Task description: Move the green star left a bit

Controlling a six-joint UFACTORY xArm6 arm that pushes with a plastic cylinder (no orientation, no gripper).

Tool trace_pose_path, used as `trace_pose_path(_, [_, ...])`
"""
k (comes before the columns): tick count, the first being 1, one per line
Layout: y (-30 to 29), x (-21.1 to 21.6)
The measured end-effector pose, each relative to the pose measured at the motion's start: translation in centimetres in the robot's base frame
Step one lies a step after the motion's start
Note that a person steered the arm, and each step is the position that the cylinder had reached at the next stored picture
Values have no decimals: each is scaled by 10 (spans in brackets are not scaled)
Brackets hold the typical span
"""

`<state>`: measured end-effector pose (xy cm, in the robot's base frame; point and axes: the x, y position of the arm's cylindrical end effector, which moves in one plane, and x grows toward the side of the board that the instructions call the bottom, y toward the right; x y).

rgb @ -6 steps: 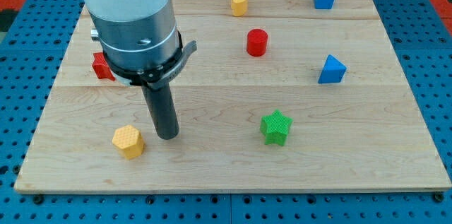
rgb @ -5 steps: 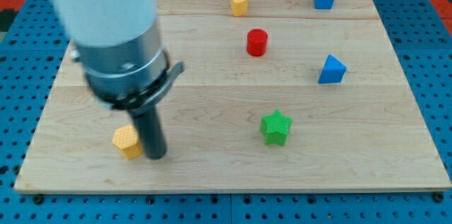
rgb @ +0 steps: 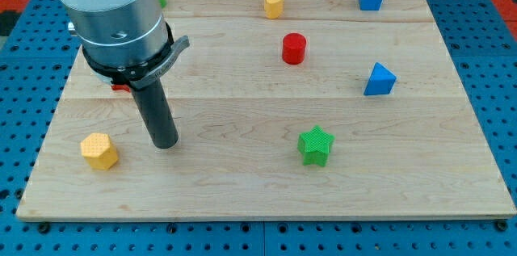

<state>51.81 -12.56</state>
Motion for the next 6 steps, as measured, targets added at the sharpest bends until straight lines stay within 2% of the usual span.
trace_pose_path(6, [10,13])
